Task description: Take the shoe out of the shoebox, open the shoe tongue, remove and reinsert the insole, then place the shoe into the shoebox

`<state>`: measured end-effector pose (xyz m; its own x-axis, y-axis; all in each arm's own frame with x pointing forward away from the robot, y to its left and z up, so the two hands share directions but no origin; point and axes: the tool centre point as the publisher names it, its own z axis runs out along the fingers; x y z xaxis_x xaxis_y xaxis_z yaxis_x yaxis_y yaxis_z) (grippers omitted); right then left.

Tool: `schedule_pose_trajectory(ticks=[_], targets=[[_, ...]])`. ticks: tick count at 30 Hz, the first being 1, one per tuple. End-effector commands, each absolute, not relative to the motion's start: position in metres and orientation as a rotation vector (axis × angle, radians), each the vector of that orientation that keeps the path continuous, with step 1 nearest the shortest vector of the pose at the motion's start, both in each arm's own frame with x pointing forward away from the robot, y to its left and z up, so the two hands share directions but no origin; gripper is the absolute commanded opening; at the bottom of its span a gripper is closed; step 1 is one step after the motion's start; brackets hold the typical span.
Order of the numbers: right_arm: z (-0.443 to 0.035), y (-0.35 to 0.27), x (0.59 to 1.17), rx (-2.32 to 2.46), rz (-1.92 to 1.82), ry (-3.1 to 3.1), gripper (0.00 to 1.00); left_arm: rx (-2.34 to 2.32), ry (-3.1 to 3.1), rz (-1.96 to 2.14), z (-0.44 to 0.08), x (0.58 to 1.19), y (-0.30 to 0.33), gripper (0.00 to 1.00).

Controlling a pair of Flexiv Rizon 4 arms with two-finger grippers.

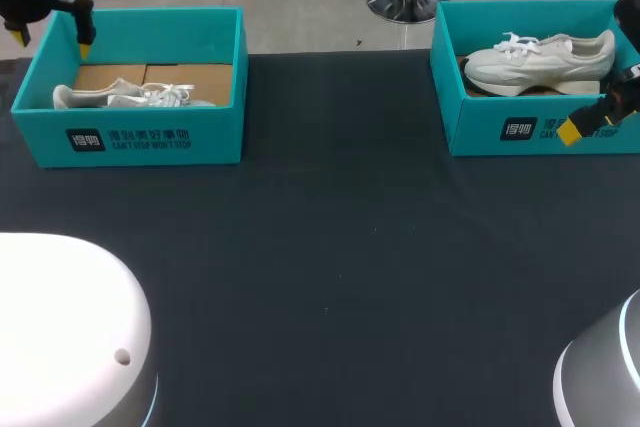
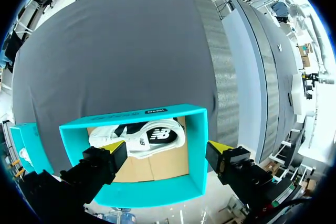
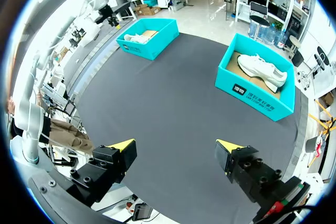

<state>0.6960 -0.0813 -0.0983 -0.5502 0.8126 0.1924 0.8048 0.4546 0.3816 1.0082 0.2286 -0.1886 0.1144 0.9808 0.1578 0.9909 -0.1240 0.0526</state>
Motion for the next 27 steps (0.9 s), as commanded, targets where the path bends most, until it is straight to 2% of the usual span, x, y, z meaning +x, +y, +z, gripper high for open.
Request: schedule_pose_trajectory(ticks=[1,5,11,18,27], targets=[[-0.096,-0.084,0.706,1.511,0.587,2.683,1.0,-2.3,-2.037,-0.244,-0.189,1.006,0.23,1.0],[-0.094,-0.105,0.748,1.593,0.299,2.669,1.0,-2.3,-2.037,-0.244,-0.189,1.006,0.23,1.0],[-0.093,-0.144,0.814,1.764,0.198,2.501,1.0,-2.3,-2.037,-0.244,-0.189,1.006,0.23,1.0],[-0.116,-0.179,0.884,1.864,0.086,2.384,1.0,-2.3,-2.037,-0.244,-0.189,1.006,0.23,1.0],[-0.146,-0.2,0.945,1.998,-0.004,2.302,1.0,-2.3,-2.037,-0.244,-0.189,1.006,0.23,1.0]])
